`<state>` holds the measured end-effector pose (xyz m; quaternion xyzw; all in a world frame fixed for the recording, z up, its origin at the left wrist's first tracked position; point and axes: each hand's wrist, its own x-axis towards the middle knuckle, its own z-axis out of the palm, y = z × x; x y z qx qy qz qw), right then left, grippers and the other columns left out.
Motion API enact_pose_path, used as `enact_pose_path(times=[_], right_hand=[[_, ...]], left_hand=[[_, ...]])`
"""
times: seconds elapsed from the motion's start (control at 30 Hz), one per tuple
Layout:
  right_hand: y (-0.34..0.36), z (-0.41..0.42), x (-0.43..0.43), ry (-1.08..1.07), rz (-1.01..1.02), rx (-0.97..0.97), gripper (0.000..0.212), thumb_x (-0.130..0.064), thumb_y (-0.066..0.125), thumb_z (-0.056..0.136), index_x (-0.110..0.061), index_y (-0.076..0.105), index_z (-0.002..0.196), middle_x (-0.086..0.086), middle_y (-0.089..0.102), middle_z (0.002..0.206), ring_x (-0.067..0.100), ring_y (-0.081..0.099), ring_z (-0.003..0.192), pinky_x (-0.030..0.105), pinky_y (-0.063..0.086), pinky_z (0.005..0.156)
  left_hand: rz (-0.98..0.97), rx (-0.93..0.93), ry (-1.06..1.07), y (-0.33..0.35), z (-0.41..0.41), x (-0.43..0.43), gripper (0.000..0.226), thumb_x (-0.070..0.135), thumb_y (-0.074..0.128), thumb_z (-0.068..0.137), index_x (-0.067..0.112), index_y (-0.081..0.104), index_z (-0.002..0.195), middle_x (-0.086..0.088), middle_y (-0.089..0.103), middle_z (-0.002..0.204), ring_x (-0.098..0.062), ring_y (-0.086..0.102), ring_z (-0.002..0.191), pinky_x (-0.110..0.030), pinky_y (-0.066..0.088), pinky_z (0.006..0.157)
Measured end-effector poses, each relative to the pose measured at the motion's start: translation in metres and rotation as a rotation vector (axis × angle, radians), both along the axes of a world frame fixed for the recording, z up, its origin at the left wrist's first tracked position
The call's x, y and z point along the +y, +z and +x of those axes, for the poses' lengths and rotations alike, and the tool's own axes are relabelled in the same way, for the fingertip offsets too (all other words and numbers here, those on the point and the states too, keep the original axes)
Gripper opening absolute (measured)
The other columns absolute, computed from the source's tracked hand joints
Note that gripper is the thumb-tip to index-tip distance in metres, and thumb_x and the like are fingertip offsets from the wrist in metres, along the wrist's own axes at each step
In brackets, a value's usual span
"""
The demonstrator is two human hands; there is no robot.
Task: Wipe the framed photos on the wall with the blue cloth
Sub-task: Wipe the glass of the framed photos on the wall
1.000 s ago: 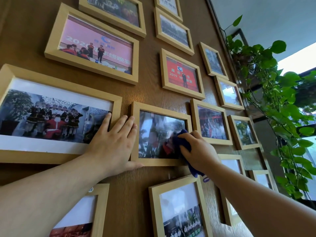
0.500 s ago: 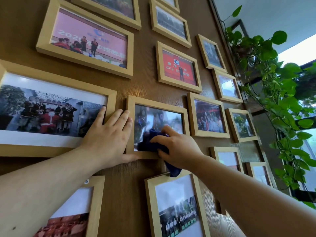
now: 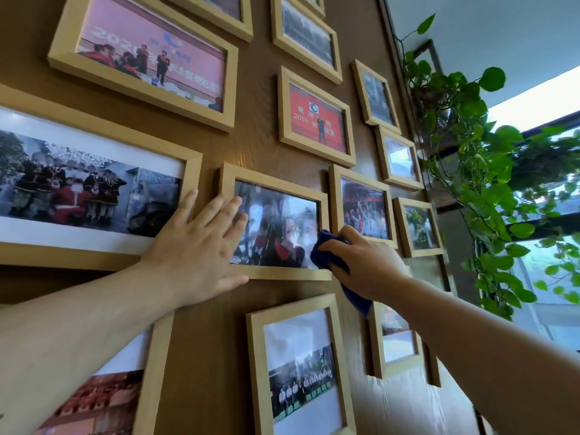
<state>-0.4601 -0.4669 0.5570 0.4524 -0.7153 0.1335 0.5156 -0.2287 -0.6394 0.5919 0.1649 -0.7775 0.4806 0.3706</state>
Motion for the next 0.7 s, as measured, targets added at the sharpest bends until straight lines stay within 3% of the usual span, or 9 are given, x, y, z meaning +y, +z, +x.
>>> enact_pose_path(times=[0.17, 0.4, 0.53, 0.7], right_hand=[[-0.004, 0.026, 0.023, -0.044, 0.058, 0.067, 0.04, -0.041, 0.046, 0.092, -0.027, 0.04, 0.129, -0.002, 0.051, 0.114, 0.015, 0.052, 0.074, 0.028, 0.038, 0.059], [-0.027, 0.077, 0.083, -0.248, 0.129, 0.072, 0.06, -0.044, 0.049, 0.091, -0.027, 0.025, 0.142, -0.004, 0.055, 0.126, 0.023, 0.061, 0.088, 0.031, 0.04, 0.057], [-0.048, 0.116, 0.125, -0.361, 0.196, 0.077, 0.055, -0.042, 0.053, 0.088, -0.024, 0.04, 0.138, -0.002, 0.058, 0.12, 0.026, 0.063, 0.084, 0.029, 0.041, 0.053], [-0.083, 0.161, 0.176, -0.526, 0.295, 0.039, 0.049, -0.037, 0.059, 0.086, -0.017, 0.051, 0.13, 0.005, 0.063, 0.105, 0.032, 0.062, 0.068, 0.032, 0.043, 0.047]], left_hand=[[0.049, -0.054, -0.226, -0.019, -0.013, 0.026, 0.091, 0.073, 0.016, 0.08, 0.012, 0.03, 0.146, -0.014, 0.03, 0.155, -0.029, 0.024, 0.144, -0.054, 0.024, 0.115], [0.096, -0.142, -0.559, -0.063, -0.026, 0.057, 0.082, 0.068, 0.031, 0.083, 0.009, 0.042, 0.139, -0.013, 0.05, 0.143, -0.029, 0.046, 0.131, -0.051, 0.038, 0.107], [0.138, -0.235, -0.712, -0.091, -0.019, 0.081, 0.083, 0.067, 0.028, 0.084, 0.01, 0.037, 0.143, -0.012, 0.043, 0.148, -0.029, 0.04, 0.136, -0.05, 0.034, 0.11], [0.138, -0.33, -0.879, -0.125, -0.008, 0.11, 0.079, 0.062, 0.035, 0.081, 0.005, 0.046, 0.135, -0.017, 0.054, 0.137, -0.034, 0.051, 0.124, -0.051, 0.043, 0.102]])
